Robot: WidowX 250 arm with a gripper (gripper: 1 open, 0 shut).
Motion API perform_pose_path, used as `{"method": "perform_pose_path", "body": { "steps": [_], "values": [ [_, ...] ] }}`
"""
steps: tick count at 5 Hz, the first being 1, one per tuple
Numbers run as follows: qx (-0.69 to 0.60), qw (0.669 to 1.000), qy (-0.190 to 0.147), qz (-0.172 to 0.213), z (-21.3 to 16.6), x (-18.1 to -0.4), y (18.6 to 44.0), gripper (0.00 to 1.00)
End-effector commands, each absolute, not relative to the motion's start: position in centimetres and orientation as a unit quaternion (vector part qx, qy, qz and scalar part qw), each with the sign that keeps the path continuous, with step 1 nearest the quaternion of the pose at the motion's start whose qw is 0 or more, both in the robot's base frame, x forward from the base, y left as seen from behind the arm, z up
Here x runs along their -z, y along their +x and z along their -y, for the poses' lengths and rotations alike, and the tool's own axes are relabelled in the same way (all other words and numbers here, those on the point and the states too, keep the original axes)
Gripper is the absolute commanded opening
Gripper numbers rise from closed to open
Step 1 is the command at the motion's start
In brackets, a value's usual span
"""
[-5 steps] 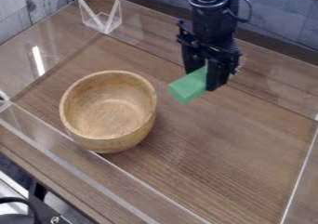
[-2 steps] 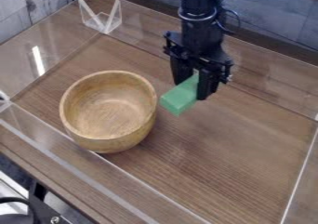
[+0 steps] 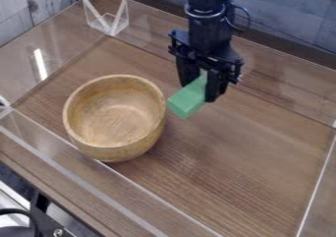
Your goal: Put green stick into wooden bowl
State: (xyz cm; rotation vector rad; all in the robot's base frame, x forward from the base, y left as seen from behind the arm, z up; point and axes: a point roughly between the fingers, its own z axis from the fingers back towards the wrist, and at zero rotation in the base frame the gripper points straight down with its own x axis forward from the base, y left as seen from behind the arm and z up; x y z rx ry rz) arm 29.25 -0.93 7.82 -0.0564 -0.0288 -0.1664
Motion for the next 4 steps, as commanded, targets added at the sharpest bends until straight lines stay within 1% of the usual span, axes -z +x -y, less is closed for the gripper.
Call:
{"method": "perform_pose_path", "body": {
  "steps": [1, 2, 3, 4],
  "values": [
    [0.057, 0.997, -0.02, 0.046, -1.0, -9.5, 29.2, 0.0],
    [0.039, 0.998, -0.013, 0.043, -4.0, -9.0, 28.4, 0.0],
    [0.052, 0.998, -0.009, 0.04, -7.0, -9.0, 27.5, 0.0],
    [0.058, 0.998, -0.008, 0.038, -8.6, -9.2, 27.1, 0.0]
  ]
}}
